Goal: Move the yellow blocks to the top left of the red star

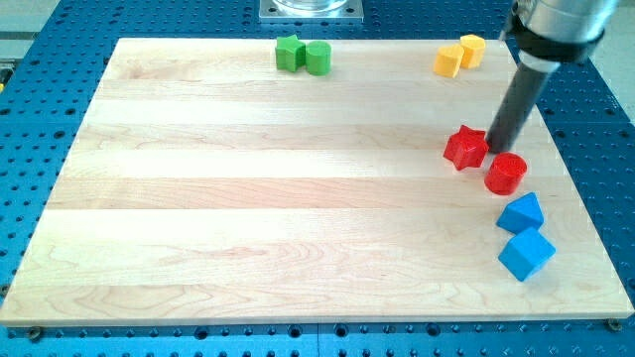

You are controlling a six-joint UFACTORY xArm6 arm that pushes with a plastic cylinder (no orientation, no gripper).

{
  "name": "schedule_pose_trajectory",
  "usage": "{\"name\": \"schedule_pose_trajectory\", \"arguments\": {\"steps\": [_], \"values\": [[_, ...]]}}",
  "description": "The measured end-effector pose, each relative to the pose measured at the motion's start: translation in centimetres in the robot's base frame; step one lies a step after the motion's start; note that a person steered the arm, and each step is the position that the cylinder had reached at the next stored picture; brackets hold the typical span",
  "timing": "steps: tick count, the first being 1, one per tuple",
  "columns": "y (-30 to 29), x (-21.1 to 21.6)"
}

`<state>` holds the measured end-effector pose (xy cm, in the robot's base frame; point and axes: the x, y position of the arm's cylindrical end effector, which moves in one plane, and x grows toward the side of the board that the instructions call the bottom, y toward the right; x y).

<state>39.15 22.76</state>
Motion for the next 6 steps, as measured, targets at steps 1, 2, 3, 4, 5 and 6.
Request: {"name": "schedule_pose_trajectory", "arguments": {"steps": [1, 2, 3, 4, 5, 6], "values": [[-6.7, -4.8], [-12.4, -1.1], [-10.6, 3.1], [-7.2, 3.0], [-5.3, 2.1], [-3.0, 1.2]]}}
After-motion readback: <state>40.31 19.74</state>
